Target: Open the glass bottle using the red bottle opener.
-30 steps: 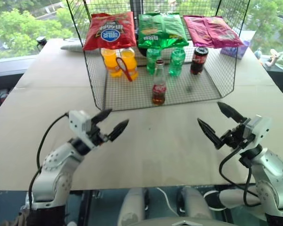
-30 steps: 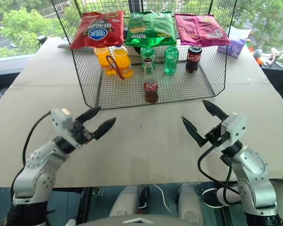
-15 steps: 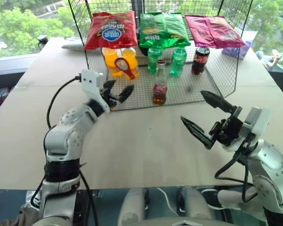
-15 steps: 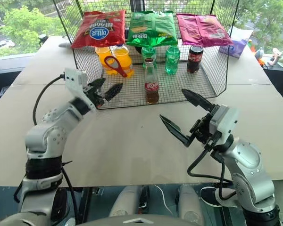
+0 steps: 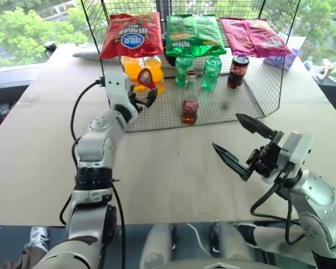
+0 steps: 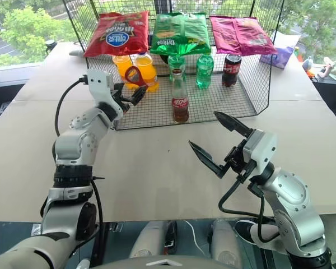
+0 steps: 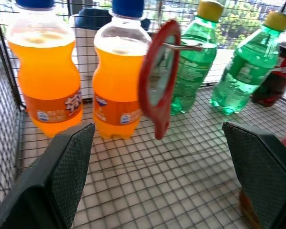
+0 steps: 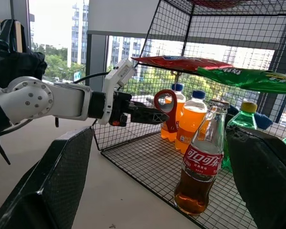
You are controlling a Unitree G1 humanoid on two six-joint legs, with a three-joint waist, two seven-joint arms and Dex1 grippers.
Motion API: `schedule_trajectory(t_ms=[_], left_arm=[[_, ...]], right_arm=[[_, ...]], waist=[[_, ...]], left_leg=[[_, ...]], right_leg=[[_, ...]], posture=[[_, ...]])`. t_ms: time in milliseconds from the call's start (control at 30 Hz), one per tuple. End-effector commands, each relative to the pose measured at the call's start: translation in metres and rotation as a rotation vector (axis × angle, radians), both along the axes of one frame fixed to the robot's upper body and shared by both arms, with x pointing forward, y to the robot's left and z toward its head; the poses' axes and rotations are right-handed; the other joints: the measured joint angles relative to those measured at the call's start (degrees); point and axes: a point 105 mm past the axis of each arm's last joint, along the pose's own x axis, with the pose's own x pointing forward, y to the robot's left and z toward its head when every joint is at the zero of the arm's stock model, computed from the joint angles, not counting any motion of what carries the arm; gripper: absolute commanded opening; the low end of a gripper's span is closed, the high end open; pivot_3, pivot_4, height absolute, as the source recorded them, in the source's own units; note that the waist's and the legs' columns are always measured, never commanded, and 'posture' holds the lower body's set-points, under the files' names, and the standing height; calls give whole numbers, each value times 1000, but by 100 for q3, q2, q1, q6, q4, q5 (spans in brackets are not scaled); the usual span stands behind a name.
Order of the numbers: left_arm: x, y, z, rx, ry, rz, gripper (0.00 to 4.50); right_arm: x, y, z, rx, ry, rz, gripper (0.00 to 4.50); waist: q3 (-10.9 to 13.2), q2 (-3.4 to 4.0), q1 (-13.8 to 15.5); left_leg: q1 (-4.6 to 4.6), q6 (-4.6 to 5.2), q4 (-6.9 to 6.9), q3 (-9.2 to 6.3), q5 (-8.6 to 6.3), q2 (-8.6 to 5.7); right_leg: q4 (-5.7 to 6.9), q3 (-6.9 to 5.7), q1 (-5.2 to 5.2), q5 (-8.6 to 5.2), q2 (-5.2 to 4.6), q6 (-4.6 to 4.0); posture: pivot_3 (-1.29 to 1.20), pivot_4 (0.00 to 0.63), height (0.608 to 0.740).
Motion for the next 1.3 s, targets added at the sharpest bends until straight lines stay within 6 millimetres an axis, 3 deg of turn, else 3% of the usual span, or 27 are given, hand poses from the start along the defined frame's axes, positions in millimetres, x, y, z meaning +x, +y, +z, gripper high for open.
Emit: schedule_trajectory(t_ms=[33, 233, 500, 800, 1033, 1200, 1300], left_arm=[[3, -8, 20, 17, -94, -45, 2743], [7, -10, 20, 11, -111, -68, 107], [2, -5, 24, -1, -132, -105, 40], [-28, -2, 36, -21, -142, -332, 40], [-52, -6, 38, -39, -100, -507, 40], [-102, -12, 28, -170, 125, -809, 40], [-117, -15, 24, -212, 217, -900, 40]], right_arm=[[-2, -3, 10, 23, -44, -17, 4500], [-2, -3, 10, 23, -40, -29, 4500], [1, -3, 8, 22, -26, -50, 4500], [13, -8, -7, -6, 77, -148, 4500], [20, -2, -29, -225, 192, -176, 4500], [20, 2, -18, -164, 227, -95, 4500], [14, 14, -13, -113, 333, 56, 4500]], waist=[[0, -2, 4], [1, -2, -1], [1, -3, -1], [1, -3, -12], [1, -4, 0], [4, -8, -108], [5, -9, -128]], left_leg=[[-1, 0, 0, 0, 0, -1], [-1, 0, 0, 0, 0, -1], [-1, 0, 0, 0, 0, -1], [-1, -1, 0, -1, 1, 2], [1, 0, 5, 0, 1, 2], [0, 0, 2, -1, 0, 7], [0, -1, 0, -7, 1, 15]], right_leg=[[0, 0, 0, 0, -1, 1], [0, 0, 0, 5, 0, 7], [0, 0, 0, 5, 0, 9], [1, 0, 0, 5, 0, 7], [4, 0, 0, -6, -3, -12], [5, 2, -2, -3, -1, -7], [11, 0, -3, 0, 0, 2]], posture=[[0, 150, 740], [0, 150, 740], [0, 150, 740], [0, 150, 740], [0, 150, 740], [0, 150, 740], [0, 150, 740]])
